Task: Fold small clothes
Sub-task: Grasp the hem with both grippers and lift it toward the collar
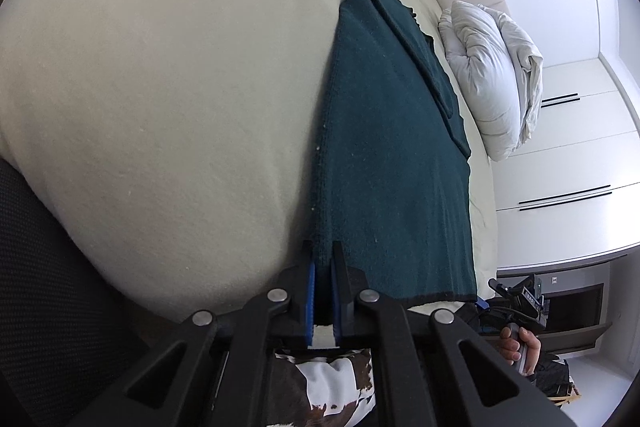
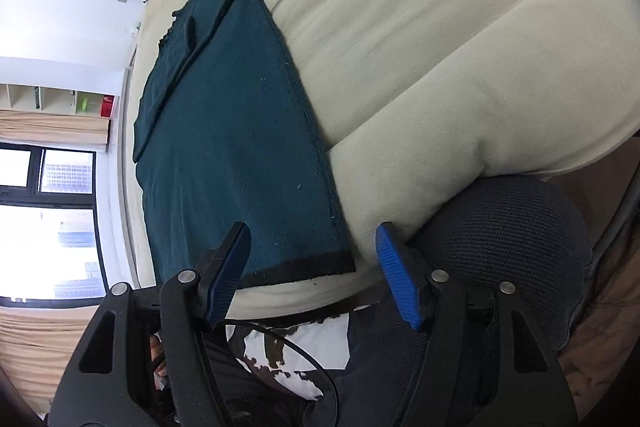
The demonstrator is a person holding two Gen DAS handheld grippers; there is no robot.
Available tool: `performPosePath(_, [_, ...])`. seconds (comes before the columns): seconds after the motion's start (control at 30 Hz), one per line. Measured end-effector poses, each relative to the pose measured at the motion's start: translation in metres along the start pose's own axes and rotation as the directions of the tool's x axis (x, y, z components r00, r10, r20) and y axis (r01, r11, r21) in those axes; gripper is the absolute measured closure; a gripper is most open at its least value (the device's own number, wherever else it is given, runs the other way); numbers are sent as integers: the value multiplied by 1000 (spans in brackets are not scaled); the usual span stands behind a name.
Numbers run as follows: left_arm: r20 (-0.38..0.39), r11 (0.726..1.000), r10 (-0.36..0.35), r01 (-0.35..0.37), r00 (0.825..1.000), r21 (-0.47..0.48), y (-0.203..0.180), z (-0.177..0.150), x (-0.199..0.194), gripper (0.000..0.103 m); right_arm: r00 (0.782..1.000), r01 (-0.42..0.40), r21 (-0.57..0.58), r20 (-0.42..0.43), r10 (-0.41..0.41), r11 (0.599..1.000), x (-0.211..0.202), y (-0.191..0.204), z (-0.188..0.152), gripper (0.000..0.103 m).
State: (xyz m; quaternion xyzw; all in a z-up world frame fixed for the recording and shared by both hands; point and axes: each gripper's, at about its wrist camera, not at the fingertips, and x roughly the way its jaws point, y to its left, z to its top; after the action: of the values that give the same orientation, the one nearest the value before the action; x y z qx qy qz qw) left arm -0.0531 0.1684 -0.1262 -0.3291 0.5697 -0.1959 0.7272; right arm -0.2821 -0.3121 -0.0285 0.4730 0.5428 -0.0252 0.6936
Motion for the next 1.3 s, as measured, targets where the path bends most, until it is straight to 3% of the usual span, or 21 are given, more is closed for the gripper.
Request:
performPosePath(0.2, [2,1000,-2,2,1000,0,1,-1,0,96,1000,-10,-4,-30,10,1000,11,4,3,39])
performPosePath(0.47, [8,1000,-5,5,1000,2,0,-1,-1,96,996,-78,55,-42,81,995,25,-7,-2,71])
performPosePath(0.57, [9,1000,-5,5,1000,2,0,-1,-1,96,992,-123,78,-29,126,989,22,-14,-2,72])
performPosePath(0.83, [10,1000,-13,13,1000,-1,2,0,-1,96,989,-147,82,-12,148,986,19,-20,-4,74])
performPosePath(1.0, [11,1000,-22,22,1000,-4,4,2,-2,96,988,-152,81,-4,153,985,17,-25,-7,85])
performPosePath(1.07, [11,1000,-25,25,1000,-2,5,2,-2,97,989,-147,76,-4,148,986,17,-27,-7,95])
performPosePath(1.3, [14,999,-34,34,999,0,6,3,-4,97,988,-148,28,49,146,989,9,-22,-11,97])
